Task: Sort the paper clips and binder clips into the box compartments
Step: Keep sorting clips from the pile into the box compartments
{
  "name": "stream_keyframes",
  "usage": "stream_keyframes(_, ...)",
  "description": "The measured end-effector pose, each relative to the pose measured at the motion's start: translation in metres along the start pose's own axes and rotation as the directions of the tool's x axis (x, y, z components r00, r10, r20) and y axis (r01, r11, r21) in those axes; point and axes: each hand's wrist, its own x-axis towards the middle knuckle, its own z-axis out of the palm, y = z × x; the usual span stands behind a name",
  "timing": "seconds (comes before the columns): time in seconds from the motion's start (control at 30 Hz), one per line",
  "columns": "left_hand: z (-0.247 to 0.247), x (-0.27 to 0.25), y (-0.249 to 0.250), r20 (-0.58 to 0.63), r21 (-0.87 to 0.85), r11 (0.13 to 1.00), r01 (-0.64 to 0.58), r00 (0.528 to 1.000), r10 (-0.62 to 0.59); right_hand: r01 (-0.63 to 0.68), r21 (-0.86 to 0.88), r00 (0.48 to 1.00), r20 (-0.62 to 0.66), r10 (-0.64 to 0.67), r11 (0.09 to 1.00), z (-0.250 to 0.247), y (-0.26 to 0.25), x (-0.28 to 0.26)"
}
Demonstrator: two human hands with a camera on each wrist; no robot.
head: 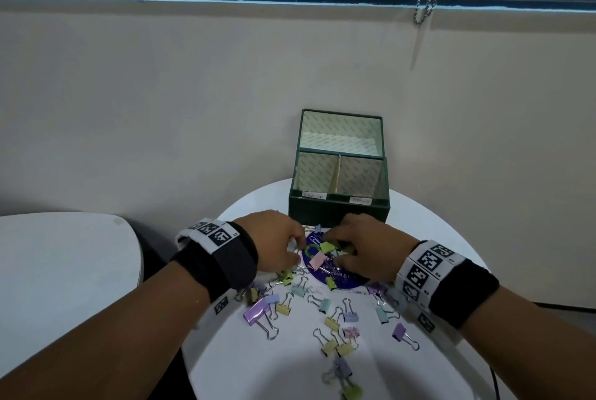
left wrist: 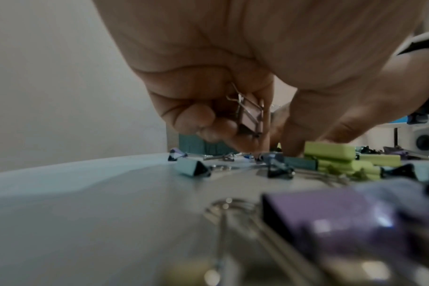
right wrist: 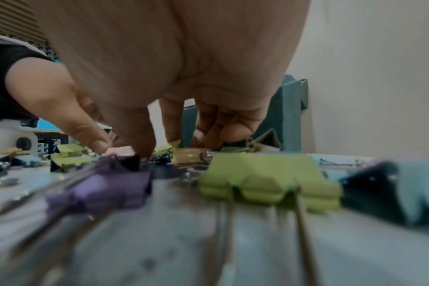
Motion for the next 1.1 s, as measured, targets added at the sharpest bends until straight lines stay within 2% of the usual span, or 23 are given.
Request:
stream_keyframes(0.1, 0.002, 0.002, 0.000, 0.009, -0.041, 0.999, 0.014, 1.000, -0.014, -0.010, 0.035, 1.000, -0.014, 0.011, 0.999, 0.000, -0.002, -0.001)
stream_keyframes(0.27, 0.003, 0.004, 0.000, -0.010, -0.010, 1.000, 0.006, 1.000, -0.006, 0.050, 0.307, 0.996, -0.089, -0.023, 0.950, -0.010, -0.001, -0.007)
stream_keyframes(0.37, 0.003, 0.005, -0.002, -0.013, -0.003, 1.000, -0.004, 1.000, 0.004, 0.083, 0.446, 0.970, -0.240, 0.030, 0.891, -0.034, 0.000, 0.003)
stream_keyframes(0.47, 0.002, 0.005, -0.006, 0.016, -0.056, 0.998, 0.005, 1.000, -0.004, 0.098, 0.474, 0.893, -0.429, 0.132, 0.875, -0.063, -0.002, 0.029)
stream_keyframes(0.53, 0.002, 0.005, -0.006, 0.036, -0.076, 0.997, 0.015, 0.999, -0.012, 0.081, 0.506, 0.882, -0.437, 0.175, 0.859, -0.073, -0.004, 0.045)
stream_keyframes(0.63, 0.003, 0.004, -0.004, 0.027, -0.112, 0.994, 0.015, 1.000, -0.012, -0.018, 0.435, 0.914, -0.358, 0.191, 0.900, -0.071, -0.003, 0.054)
stream_keyframes(0.7, 0.002, 0.004, -0.004, 0.007, -0.116, 0.993, 0.000, 1.000, 0.001, -0.004, 0.440, 0.887, -0.414, 0.207, 0.898, -0.067, 0.000, 0.043)
stream_keyframes(0.8, -0.002, 0.006, -0.006, -0.051, -0.086, 0.996, -0.040, 0.998, 0.036, 0.075, 0.525, 0.820, -0.516, 0.248, 0.848, -0.058, 0.015, 0.012)
stream_keyframes(0.87, -0.007, 0.005, -0.007, -0.076, -0.071, 0.996, -0.047, 0.996, 0.042, 0.025, 0.512, 0.842, -0.474, 0.258, 0.859, -0.050, 0.032, -0.010)
stream_keyframes(0.97, -0.022, 0.003, -0.005, -0.132, -0.090, 0.995, -0.037, 0.991, 0.025, -0.119, 0.370, 0.932, -0.279, 0.233, 0.922, -0.034, 0.054, -0.037)
stream_keyframes(1.03, -0.039, 0.003, -0.002, -0.174, -0.145, 0.989, -0.037, 0.985, 0.011, -0.184, 0.258, 0.946, -0.218, 0.242, 0.949, -0.025, 0.064, -0.047)
stream_keyframes(1.1, -0.057, 0.011, 0.002, -0.235, -0.209, 0.977, -0.052, 0.972, 0.001, -0.220, 0.235, 0.938, -0.214, 0.271, 0.947, -0.018, 0.069, -0.050)
